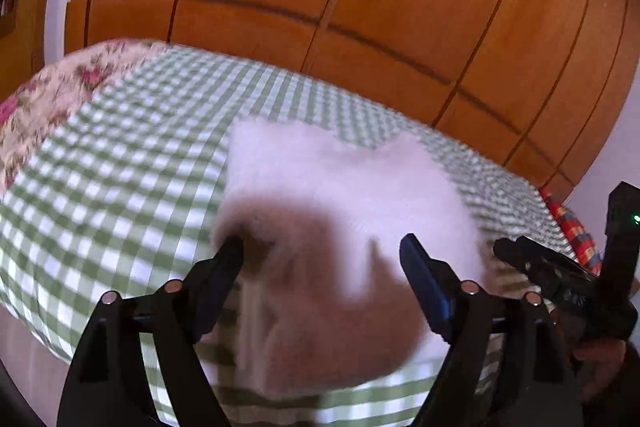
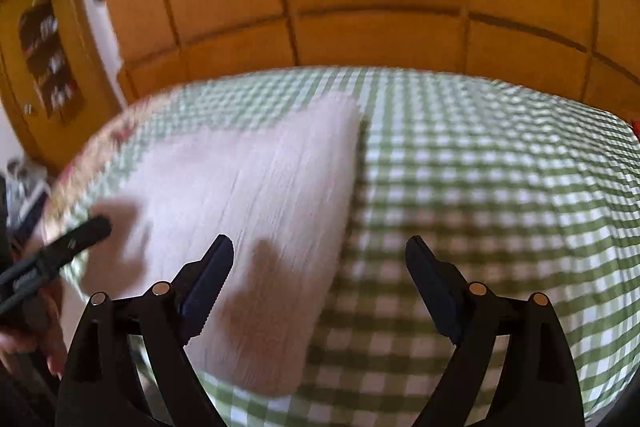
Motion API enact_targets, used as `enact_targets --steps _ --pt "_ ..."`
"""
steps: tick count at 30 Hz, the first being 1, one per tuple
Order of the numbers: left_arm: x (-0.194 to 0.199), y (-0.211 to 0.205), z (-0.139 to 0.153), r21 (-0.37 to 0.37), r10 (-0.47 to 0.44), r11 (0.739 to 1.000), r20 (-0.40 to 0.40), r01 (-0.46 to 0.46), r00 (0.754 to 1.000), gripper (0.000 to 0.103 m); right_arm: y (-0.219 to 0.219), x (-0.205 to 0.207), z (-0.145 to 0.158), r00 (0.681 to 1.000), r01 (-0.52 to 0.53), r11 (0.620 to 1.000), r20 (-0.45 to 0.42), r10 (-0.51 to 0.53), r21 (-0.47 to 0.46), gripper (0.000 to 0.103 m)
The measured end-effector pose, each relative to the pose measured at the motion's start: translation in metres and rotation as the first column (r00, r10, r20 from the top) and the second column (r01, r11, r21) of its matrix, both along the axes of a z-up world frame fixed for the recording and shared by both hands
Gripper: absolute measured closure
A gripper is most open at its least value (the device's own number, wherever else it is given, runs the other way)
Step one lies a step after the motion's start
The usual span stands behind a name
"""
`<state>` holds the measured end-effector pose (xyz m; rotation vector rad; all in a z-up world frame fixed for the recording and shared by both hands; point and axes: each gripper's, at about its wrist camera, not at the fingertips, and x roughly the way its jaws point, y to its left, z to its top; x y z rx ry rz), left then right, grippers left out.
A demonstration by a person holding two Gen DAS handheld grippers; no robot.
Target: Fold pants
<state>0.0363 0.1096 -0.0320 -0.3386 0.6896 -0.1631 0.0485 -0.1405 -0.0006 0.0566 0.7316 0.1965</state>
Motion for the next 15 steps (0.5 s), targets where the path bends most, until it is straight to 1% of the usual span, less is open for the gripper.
enact_targets --steps 1,2,5,7,8,9,12,13,14,15 --pt "0.005 -0.002 0.005 0.0 -0.006 1.0 0.005 0.006 1.0 0.02 -0.005 0.009 0.008 1.0 0.019 1.0 0.01 -0.019 0.016 0.013" --pt "0.011 -0.005 0.009 0.007 -0.014 1.0 0.005 0.014 1.0 0.019 -0.006 0.018 0.011 1.0 0.028 0.999 0.006 -0.028 0.017 0.013" --pt "0.041 -0.019 0.014 0.104 -0.03 0.994 -0.04 0.034 0.999 0.019 -0.001 0.05 0.015 1.0 0.019 1.0 -0.016 -0.019 -0.005 0.013" --pt "0.067 -0.03 0.01 0.174 -0.053 0.983 -0.077 0.066 0.996 0.019 0.011 0.073 0.008 0.998 0.013 0.997 -0.055 -0.017 -0.076 0.013" --pt "0.073 -0.032 0.008 0.199 -0.052 0.978 -0.087 0.068 0.995 0.019 0.016 0.083 0.003 0.997 0.015 0.995 -0.076 -0.023 -0.101 0.013" --pt "0.084 -0.034 0.004 0.241 -0.049 0.968 -0.106 0.073 0.993 0.019 0.018 0.09 -0.002 0.996 0.018 0.994 -0.089 -0.027 -0.106 0.013" --pt "0.1 -0.034 -0.009 0.315 -0.03 0.946 -0.152 0.078 0.988 0.019 0.022 0.109 -0.024 0.987 0.03 0.994 -0.155 -0.046 -0.101 0.012" --pt "0.1 -0.03 -0.013 0.315 -0.022 0.946 -0.168 0.075 0.986 0.019 0.021 0.113 -0.031 0.983 0.036 0.994 -0.174 -0.053 -0.102 0.011" --pt "0.097 -0.023 -0.017 0.284 -0.02 0.956 -0.173 0.069 0.985 0.019 0.021 0.114 -0.037 0.982 0.037 0.995 -0.181 -0.055 -0.097 0.01" --pt "0.092 -0.019 -0.019 0.264 -0.016 0.963 -0.174 0.062 0.985 0.019 0.021 0.114 -0.043 0.982 0.041 0.995 -0.182 -0.057 -0.092 0.007"
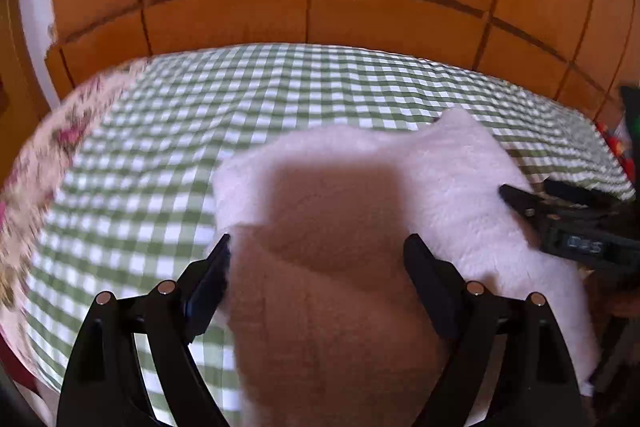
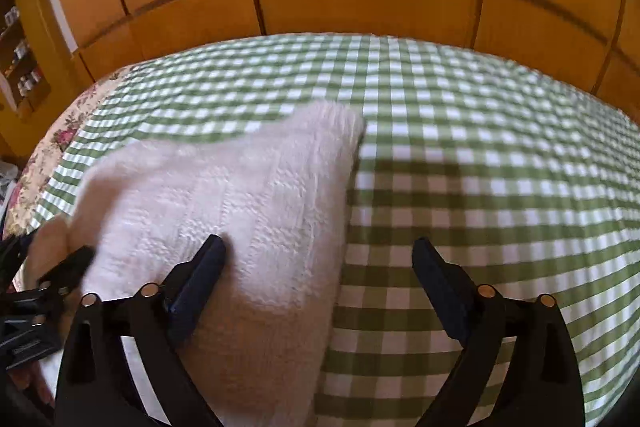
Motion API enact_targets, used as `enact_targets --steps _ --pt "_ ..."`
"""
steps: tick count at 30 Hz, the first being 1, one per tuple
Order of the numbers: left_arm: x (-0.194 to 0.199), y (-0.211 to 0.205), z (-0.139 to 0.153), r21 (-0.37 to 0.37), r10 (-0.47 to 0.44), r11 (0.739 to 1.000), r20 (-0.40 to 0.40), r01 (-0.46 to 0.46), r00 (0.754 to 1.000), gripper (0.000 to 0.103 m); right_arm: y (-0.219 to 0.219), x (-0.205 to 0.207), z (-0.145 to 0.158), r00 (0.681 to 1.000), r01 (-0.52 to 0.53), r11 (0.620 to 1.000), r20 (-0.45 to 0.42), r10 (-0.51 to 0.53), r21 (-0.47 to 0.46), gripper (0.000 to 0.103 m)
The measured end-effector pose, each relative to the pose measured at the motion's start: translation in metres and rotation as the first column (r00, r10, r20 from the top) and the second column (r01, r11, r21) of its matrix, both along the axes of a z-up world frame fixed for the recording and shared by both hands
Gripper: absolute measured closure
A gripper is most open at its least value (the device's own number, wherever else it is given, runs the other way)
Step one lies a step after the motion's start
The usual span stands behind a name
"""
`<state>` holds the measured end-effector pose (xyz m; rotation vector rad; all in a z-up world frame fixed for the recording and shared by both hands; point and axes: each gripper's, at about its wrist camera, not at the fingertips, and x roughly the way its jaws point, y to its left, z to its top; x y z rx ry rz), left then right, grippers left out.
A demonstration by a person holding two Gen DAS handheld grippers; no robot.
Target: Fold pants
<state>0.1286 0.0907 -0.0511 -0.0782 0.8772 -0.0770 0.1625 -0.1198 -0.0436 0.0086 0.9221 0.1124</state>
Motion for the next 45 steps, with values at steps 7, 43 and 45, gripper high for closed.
enact_targets --steps 7,43,45 --pt "-0.066 0.032 -0.018 -0.167 -0.04 0.985 0.004 0.04 0.999 0.019 -0.02 -0.016 -0.009 0.998 0.055 0.988 0.02 -0.058 0.144 0.004" --pt "0.007 0.086 -0.056 -0.731 -0.148 0.682 -0.18 -0.031 0.972 0.009 -0.049 -0.04 -0.033 0.966 0.075 0.815 -0.245 0.084 0.575 0.004" --pt "0.012 0.083 -0.056 -0.725 -0.159 0.689 -0.181 -0.023 0.971 0.009 -0.046 -0.038 -0.033 0.966 0.071 0.819 -0.245 0.086 0.569 0.004"
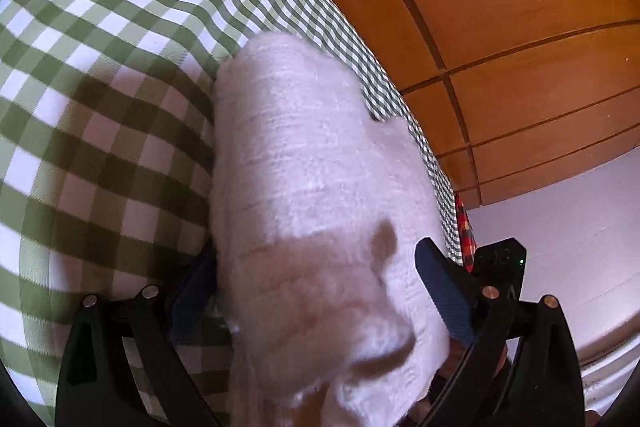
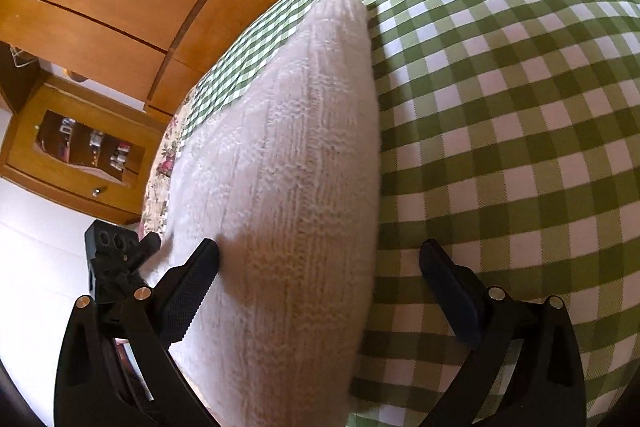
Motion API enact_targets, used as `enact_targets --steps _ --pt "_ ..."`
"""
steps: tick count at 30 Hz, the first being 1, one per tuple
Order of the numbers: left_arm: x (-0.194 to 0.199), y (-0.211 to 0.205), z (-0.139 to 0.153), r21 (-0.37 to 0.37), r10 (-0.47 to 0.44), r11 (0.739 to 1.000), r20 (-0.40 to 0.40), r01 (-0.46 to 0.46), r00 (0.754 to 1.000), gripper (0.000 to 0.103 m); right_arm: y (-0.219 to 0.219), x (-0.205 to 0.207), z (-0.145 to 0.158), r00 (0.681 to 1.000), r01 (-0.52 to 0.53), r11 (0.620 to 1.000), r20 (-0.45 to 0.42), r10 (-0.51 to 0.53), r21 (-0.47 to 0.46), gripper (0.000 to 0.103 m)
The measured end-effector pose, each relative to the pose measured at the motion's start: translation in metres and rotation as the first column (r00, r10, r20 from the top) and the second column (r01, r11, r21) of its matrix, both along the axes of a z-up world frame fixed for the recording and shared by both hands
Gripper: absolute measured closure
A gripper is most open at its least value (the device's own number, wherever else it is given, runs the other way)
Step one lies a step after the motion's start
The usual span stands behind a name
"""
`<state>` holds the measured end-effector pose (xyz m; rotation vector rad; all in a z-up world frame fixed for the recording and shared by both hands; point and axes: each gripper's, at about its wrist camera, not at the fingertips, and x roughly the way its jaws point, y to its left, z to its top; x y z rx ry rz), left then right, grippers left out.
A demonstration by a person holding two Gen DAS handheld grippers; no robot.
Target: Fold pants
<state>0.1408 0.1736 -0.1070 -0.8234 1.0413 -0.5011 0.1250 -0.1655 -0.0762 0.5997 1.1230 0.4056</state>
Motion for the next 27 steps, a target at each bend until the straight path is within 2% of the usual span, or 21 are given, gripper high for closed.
enact_targets --steps 4,7,11,17,22,27 --pt "0.012 -0.008 0.002 0.055 -0.047 0.997 0.003 0.047 0.999 0.01 0.008 0.01 -0.001 1.0 -0.013 1.0 0.004 0.013 -0.007 0.004" --pt "0.018 -0.009 0.004 0.094 -0.086 0.992 0.007 0.085 0.996 0.015 0.014 0.015 0.0 1.0 -0.021 1.0 0.01 0.022 -0.014 0.004" --pt "0.025 -0.006 0.002 0.069 -0.098 0.993 0.001 0.097 0.995 0.018 0.017 0.017 -0.001 0.999 -0.029 0.999 0.014 0.03 -0.014 0.004" --pt "0.031 -0.016 0.003 0.077 -0.153 0.986 0.014 0.151 0.988 0.019 0.02 0.018 -0.001 0.998 -0.046 0.999 0.031 0.046 -0.026 0.004" --pt "0.037 -0.019 0.002 0.026 -0.185 0.982 0.027 0.185 0.982 0.024 0.019 0.019 -0.003 0.997 -0.06 0.998 0.037 0.061 -0.007 0.005" --pt "0.044 -0.031 -0.001 0.058 -0.212 0.976 0.019 0.21 0.977 0.025 0.021 0.023 -0.003 0.996 -0.072 0.997 0.048 0.073 -0.021 0.005"
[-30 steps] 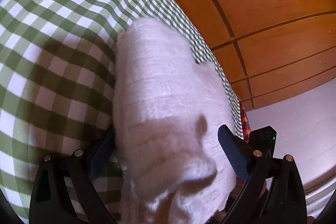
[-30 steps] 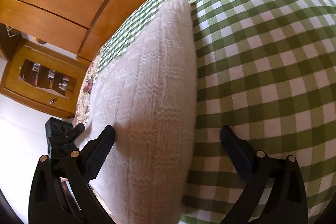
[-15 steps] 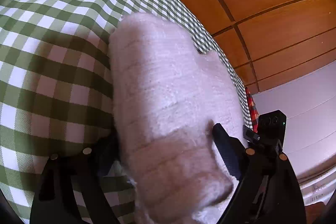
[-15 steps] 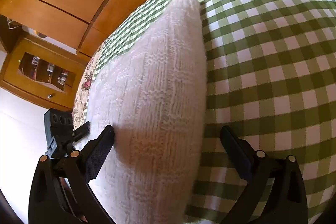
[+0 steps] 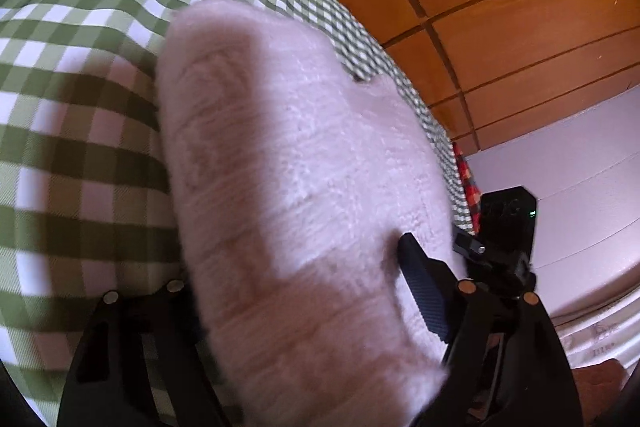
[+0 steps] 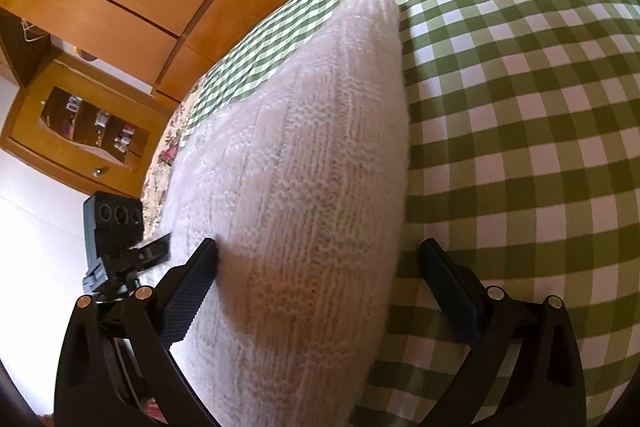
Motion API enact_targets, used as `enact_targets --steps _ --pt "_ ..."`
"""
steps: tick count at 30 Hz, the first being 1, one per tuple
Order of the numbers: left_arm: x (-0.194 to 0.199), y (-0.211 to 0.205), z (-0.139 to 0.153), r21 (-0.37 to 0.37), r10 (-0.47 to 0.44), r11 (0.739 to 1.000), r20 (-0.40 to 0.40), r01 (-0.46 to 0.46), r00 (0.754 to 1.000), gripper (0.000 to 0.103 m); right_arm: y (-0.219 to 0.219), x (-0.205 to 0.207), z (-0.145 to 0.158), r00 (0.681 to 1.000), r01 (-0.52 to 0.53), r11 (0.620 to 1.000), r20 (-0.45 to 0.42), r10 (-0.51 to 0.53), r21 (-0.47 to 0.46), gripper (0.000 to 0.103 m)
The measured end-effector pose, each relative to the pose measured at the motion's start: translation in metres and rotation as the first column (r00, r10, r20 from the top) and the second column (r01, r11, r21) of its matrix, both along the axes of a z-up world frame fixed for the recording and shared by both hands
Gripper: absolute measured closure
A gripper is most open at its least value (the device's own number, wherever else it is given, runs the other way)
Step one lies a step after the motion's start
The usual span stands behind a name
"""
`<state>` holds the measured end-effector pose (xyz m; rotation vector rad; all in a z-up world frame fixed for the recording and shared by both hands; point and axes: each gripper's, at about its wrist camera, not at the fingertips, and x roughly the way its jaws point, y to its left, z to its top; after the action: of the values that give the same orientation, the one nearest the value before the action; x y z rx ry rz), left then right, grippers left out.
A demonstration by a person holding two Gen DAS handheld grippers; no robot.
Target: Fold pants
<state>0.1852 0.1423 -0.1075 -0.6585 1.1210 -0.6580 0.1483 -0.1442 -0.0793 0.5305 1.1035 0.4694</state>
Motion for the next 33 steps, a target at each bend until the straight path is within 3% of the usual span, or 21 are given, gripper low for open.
enact_targets --steps 6,10,18,33 --pt "0.009 -0.009 -0.006 0.002 0.014 1.0 0.021 -0.014 1.0 0.029 0.006 0.001 0.002 1.0 -0.006 1.0 0.015 0.006 -0.006 0.007" --pt "-0.002 -0.008 -0.003 0.009 0.033 0.999 0.014 -0.033 0.999 0.049 0.011 0.0 0.005 0.999 -0.031 0.999 0.039 0.03 0.029 0.031" --pt "-0.023 -0.028 0.024 0.088 0.083 0.992 0.098 -0.092 0.992 0.062 0.02 -0.011 0.029 0.987 -0.047 0.998 0.152 0.055 -0.052 0.049" --pt "-0.063 -0.091 0.075 0.211 0.026 0.973 0.306 -0.095 0.952 0.064 -0.02 -0.061 0.073 0.922 0.003 0.984 0.382 0.067 -0.18 0.052"
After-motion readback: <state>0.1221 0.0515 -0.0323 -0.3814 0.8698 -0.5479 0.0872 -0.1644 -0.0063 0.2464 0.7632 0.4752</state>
